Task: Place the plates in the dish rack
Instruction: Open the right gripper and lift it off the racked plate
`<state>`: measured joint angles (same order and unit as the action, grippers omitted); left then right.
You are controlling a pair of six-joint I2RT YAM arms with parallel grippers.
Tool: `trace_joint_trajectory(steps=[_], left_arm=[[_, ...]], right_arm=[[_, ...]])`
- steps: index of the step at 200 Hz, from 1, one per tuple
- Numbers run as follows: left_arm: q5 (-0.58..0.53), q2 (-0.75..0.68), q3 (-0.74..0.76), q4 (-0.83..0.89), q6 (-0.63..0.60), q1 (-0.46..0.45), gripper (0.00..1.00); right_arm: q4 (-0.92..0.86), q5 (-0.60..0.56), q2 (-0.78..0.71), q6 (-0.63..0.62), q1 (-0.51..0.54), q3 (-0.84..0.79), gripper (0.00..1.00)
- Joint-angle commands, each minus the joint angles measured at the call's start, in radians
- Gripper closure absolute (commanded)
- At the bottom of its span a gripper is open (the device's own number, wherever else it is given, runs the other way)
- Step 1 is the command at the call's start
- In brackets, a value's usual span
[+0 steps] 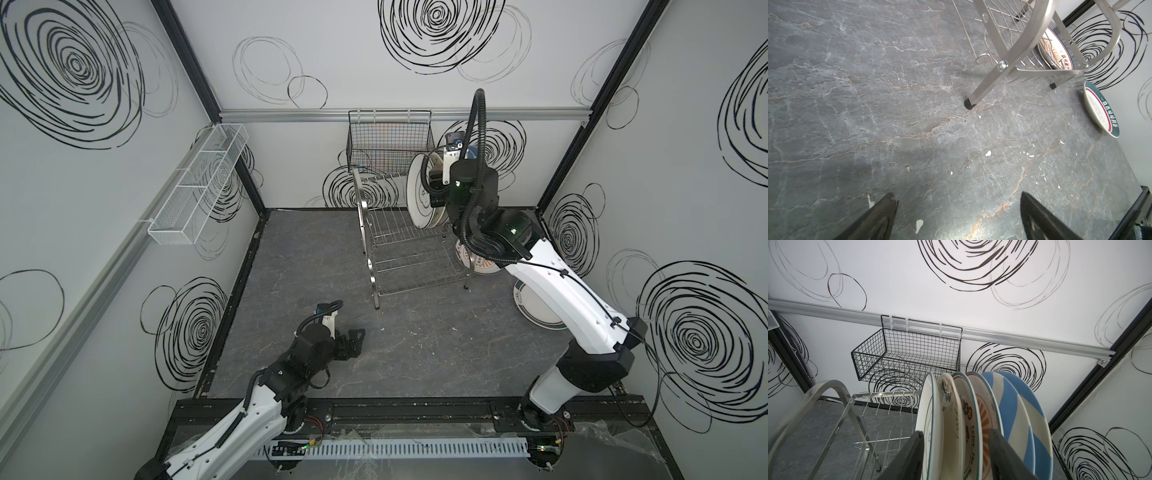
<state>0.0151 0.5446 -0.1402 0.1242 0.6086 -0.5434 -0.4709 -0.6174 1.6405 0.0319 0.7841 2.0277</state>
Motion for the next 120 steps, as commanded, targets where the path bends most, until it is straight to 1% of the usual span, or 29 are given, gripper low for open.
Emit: trace_joint_trajectory(steps=[1,65,120], left_arm=[[-0.006,-0.002,0.001,-0.042,-0.014,-0.006,0.04],[-0.007,-0.003,0.001,-0.041,-0.013,-0.006,0.04],[-0.006,-0.002,0.001,-0.040,-0.013,-0.006,0.04]], right_arm=[[-0.039,0.051,0.011,0.038,0.003,-0.014,0.47],[-0.049,0.022,0.063,0.039,-0.007,-0.007,0.49],[-0.050,0.065,0.077,0.044,-0.008,0.000,0.55]])
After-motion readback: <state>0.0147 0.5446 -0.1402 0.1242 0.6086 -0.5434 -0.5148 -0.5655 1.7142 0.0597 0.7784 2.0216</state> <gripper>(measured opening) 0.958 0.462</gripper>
